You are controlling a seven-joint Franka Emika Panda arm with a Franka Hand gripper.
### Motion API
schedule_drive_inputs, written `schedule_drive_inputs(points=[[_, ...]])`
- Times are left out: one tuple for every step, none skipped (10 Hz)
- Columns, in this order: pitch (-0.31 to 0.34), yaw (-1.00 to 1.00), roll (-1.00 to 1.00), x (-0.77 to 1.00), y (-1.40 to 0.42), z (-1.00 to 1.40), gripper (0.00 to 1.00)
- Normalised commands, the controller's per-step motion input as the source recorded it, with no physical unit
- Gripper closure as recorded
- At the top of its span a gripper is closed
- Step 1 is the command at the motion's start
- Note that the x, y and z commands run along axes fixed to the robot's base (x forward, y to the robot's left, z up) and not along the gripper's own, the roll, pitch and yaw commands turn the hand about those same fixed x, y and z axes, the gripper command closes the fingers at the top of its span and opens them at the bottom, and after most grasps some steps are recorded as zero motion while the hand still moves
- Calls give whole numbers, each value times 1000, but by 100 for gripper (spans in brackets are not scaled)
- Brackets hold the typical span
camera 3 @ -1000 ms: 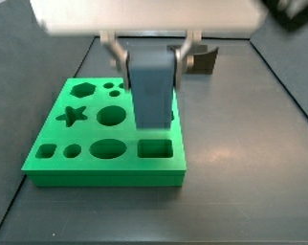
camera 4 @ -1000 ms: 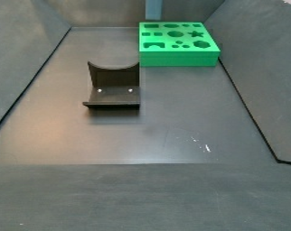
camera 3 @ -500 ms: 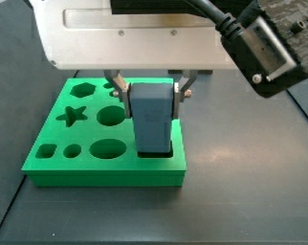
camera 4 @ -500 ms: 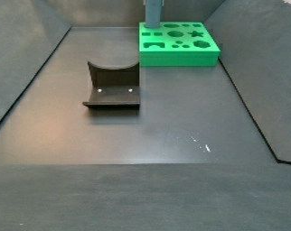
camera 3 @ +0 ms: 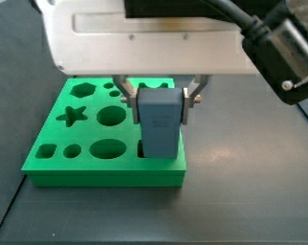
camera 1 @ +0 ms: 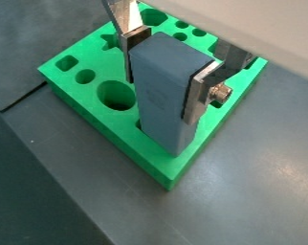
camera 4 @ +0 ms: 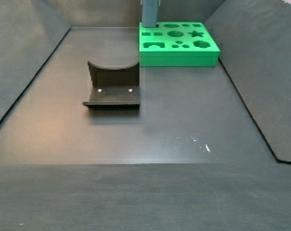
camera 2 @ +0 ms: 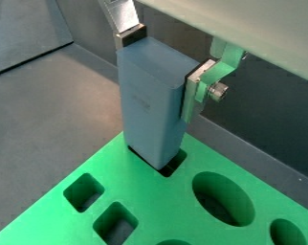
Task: Insert the rectangle object.
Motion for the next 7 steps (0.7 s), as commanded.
schedule_drive_inputs(points=[[0,151,51,-234,43,-340,100],[-49,249,-3,-420,0,-294,100],[-44,397,-1,-440,0,-283,100],[-17,631,0,-243,0,-306,100],[0,449,0,94,0,-451,100],[31,23,0,311,0,-506,100],[76,-51,0,306,0,-440,100]])
